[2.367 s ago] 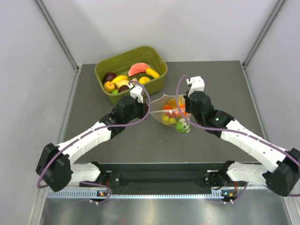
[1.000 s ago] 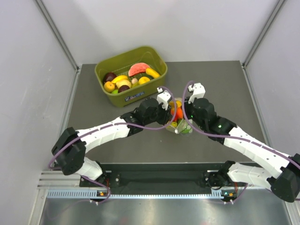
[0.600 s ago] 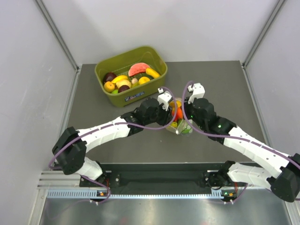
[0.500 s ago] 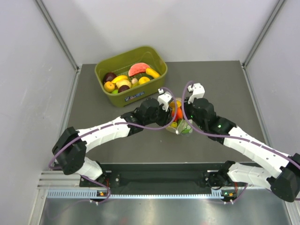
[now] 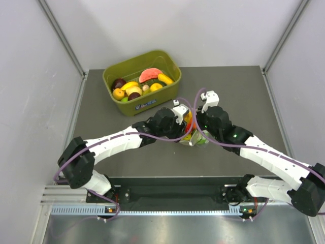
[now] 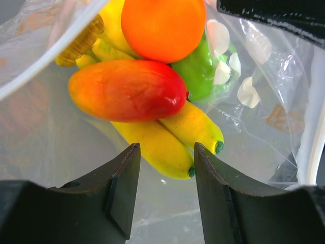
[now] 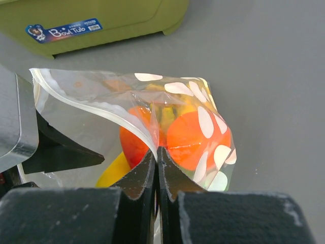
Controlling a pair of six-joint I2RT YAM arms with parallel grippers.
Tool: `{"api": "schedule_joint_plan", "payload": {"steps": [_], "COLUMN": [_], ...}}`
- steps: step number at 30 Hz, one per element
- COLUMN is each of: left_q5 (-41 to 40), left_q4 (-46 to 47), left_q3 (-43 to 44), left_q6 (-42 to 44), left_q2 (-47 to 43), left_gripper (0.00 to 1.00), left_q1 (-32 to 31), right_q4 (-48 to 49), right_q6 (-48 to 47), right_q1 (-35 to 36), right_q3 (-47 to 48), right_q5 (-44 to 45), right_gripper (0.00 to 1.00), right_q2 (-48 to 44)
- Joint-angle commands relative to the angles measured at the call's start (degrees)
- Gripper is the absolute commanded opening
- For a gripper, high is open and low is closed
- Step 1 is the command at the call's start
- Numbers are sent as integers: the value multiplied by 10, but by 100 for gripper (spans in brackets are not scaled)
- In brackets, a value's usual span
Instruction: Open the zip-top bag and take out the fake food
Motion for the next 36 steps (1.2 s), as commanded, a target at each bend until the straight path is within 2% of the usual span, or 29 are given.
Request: {"api": "schedule_joint_plan", "payload": {"steps": [1,10,20,28,36], "left_q5": [0,37,42,59,16], "left_q4": [-36,-100,-100,-97,-116], "left_q3": [30,43,23,14,3], "left_q6": [11,1,-14,-45,-51], "left_q2": [6,31,42,81,89], "left_gripper": [52,54,59,55,52], "left_q1": [-3,-4,-7,-14,-20], "right_q4": [24,23,24,23,25], "right_q6": [-1,1,2,2,2], "right_q1": [10,9,9,8,8], "right_q3": [5,4,1,-2,-4], "right_q5": [8,12,15,20,22], "right_gripper": [0,1,2,2,3], "right_q2": [-1,-5,-7,-12,-14]}}
